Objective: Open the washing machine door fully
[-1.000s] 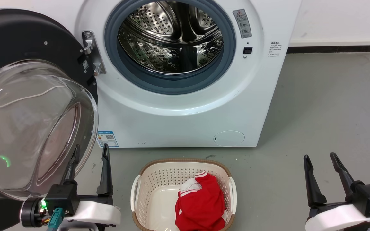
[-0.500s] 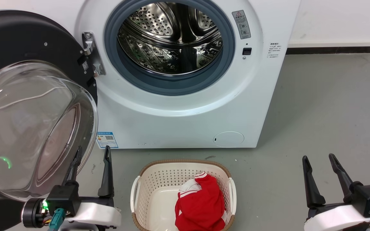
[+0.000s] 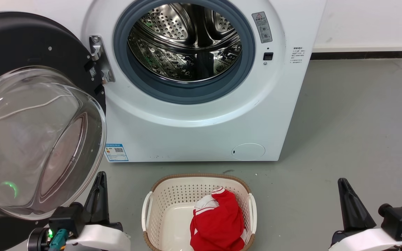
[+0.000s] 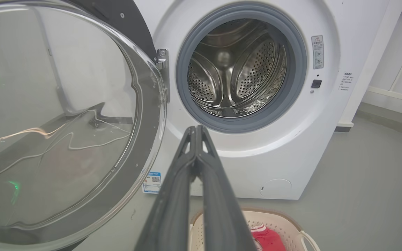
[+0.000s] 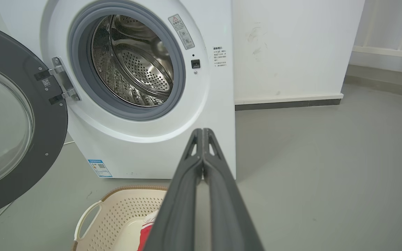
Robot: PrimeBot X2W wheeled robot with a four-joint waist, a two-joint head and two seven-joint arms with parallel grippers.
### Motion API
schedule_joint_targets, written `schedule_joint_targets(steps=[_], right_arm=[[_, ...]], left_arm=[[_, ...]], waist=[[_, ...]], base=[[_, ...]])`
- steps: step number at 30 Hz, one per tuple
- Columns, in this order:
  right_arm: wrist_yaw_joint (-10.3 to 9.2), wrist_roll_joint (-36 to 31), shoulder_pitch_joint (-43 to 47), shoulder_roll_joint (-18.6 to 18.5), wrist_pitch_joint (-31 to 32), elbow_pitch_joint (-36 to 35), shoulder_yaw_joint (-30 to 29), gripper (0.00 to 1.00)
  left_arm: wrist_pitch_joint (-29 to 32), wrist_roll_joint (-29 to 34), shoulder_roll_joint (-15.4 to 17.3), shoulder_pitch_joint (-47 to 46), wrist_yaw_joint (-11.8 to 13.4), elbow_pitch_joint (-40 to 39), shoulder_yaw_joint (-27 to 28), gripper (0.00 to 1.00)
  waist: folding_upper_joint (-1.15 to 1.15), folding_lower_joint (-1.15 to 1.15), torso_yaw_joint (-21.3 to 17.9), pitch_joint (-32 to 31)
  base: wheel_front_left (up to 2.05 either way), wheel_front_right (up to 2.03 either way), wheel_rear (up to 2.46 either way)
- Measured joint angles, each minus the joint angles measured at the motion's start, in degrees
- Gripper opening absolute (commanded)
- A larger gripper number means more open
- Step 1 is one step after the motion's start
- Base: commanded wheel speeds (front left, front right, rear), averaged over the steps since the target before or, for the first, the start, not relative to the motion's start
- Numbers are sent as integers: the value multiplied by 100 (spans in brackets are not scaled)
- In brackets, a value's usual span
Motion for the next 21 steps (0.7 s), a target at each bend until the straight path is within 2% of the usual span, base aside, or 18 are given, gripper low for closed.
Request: schedule_joint_targets(steps=[21], right_arm=[[0,2366,-276,-79,259,372,-1,0]], left_arm=[[502,-2277,-53,-122,-154,176,133,0]], waist=[[0,0,15,31]], base=[[0,0,0]])
